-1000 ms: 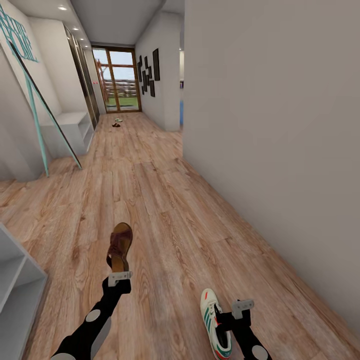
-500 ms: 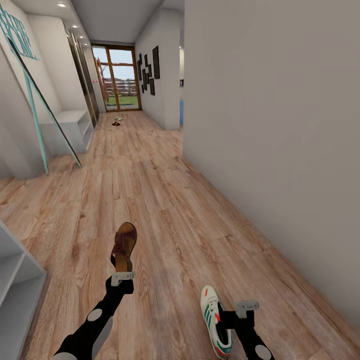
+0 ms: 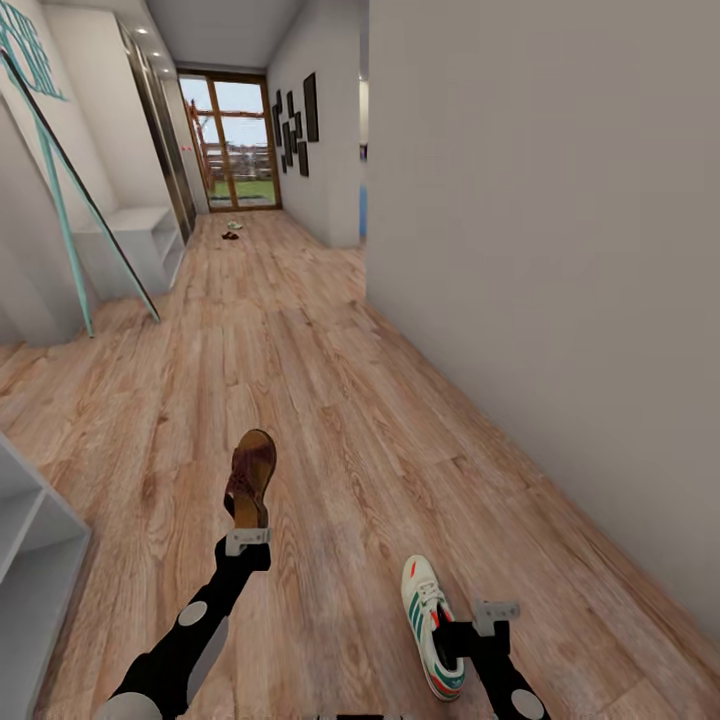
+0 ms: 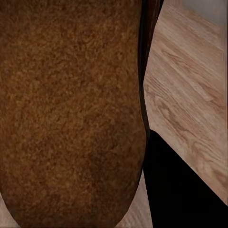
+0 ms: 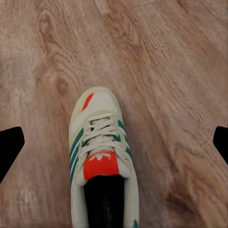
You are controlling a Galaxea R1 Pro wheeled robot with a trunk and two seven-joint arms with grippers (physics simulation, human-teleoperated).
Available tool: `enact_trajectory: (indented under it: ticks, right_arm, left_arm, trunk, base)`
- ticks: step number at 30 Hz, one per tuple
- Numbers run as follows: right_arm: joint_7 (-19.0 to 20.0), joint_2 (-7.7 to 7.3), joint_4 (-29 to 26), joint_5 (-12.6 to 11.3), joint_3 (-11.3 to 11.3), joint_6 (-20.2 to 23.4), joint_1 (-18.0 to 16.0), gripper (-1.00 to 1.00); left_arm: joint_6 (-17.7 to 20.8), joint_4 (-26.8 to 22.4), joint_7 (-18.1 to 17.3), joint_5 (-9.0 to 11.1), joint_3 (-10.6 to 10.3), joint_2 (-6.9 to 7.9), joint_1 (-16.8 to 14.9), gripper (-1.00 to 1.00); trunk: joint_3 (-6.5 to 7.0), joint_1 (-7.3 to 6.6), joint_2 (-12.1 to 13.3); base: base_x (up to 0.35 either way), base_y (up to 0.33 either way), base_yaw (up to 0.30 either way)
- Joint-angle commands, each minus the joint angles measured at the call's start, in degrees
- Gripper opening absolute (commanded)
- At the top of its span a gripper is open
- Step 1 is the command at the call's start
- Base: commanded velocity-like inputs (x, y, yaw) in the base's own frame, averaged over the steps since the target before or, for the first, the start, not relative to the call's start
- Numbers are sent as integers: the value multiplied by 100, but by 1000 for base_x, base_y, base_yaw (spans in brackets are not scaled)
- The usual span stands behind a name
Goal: Pick up the two gym shoes and the two sandals from the corridor floor and place them onto the hallstand (shoe rack) in the corridor, making sure they are on the rack and not on the floor. Arrange them so the two gym shoes are next to each other and the two sandals are next to each other.
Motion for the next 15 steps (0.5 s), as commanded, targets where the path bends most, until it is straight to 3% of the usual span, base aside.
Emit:
enact_trajectory:
  ticks: [1, 6, 15]
  right_arm:
    - [-5, -2, 3, -10, 7, -21, -3, 100]
    - [-5, -18, -9, -10, 3, -20, -3, 100]
    - [-7, -21, -23, -10, 1, -22, -3, 100]
  left_arm:
    - [117, -262, -29, 27, -117, -11, -5, -100]
    - [621, -627, -34, 24, -474, -50, -6, -100]
    - [733, -748, -28, 26, -553, -61, 2, -100]
  trunk:
    - [-37, 1, -3]
    - [-193, 14, -10]
    - [-475, 37, -22]
  base:
    - [0, 0, 0]
    - [0, 0, 0]
    - [0, 0, 0]
